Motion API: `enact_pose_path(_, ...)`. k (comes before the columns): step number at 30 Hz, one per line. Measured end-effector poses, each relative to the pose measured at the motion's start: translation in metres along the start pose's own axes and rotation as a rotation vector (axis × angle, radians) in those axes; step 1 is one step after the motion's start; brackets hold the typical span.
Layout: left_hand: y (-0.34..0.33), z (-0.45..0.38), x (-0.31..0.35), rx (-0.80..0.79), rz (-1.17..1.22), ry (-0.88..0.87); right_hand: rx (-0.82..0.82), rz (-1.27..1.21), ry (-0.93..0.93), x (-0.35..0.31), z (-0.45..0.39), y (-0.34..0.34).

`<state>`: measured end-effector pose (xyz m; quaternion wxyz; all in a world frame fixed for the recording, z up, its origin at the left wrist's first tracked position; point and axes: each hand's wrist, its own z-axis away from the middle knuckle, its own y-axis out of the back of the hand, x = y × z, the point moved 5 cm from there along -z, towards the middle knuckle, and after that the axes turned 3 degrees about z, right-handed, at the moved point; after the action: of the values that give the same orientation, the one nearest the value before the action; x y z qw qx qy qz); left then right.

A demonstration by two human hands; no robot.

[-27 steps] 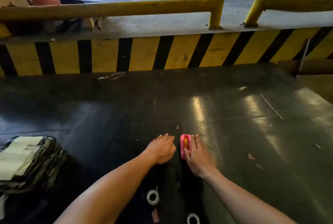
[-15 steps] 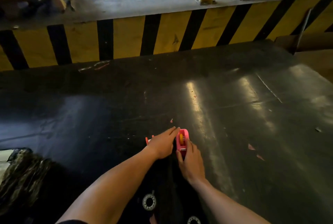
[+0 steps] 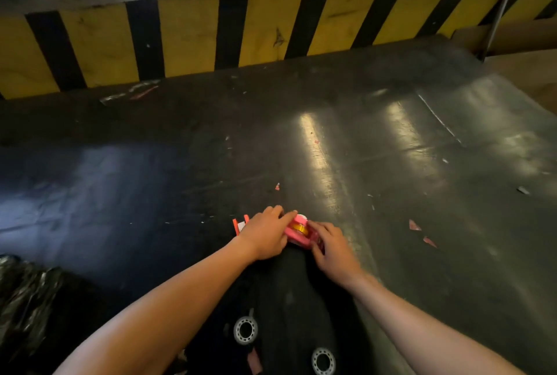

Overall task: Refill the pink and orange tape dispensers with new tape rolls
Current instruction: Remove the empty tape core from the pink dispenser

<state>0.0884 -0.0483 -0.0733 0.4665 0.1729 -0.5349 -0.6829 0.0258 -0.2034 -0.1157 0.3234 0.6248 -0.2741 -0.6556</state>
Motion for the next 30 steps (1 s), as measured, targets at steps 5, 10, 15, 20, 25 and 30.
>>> enact_pose_path(5,-0.017,0.019,0.017,0.045,0.02,0.005,-0.168,0.202,0.14,0.005,0.005,0.022)
enact_pose_path(10,-0.03,0.035,0.029,0.074,0.096,0.018,-0.107,0.272,0.238,-0.008,0.018,0.022)
enact_pose_path(15,-0.029,0.048,0.03,0.123,0.106,0.065,0.014,0.302,0.32,-0.015,0.025,0.019)
enact_pose_path(20,-0.03,0.05,0.033,0.162,0.11,0.086,0.03,0.297,0.366,-0.022,0.026,0.022)
enact_pose_path(25,-0.034,0.053,0.031,0.187,0.141,0.107,0.087,0.181,0.296,-0.016,0.028,0.025)
enact_pose_path(30,-0.037,0.059,0.032,0.282,0.205,0.141,0.189,-0.206,0.039,-0.018,0.039,0.038)
